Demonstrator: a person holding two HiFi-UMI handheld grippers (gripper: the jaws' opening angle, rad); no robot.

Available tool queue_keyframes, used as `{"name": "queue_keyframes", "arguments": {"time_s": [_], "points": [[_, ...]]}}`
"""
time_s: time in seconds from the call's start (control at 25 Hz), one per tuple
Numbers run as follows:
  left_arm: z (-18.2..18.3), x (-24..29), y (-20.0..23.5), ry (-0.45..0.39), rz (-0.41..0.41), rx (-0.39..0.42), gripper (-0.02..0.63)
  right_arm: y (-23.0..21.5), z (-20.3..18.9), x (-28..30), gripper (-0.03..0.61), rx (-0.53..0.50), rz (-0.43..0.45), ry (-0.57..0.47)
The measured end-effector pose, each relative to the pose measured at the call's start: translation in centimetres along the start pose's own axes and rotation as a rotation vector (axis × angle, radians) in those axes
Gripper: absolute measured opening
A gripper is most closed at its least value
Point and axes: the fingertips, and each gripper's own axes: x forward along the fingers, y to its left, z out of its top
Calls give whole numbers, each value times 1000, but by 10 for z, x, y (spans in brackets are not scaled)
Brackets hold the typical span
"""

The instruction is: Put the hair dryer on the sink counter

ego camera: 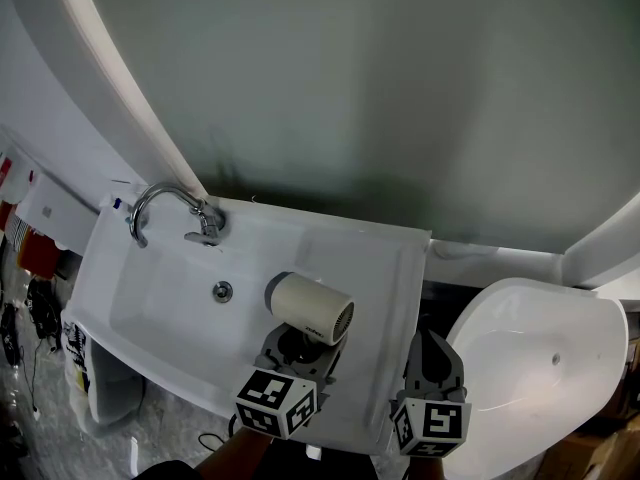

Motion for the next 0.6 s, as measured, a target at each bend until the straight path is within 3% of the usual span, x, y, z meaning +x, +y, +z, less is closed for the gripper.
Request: {"name": "queue_keyframes", "arguments": {"time_s": [0.6], "points": [[-21, 51, 8, 126, -19, -79, 212, -8, -9, 18, 20, 19, 11, 20]]}}
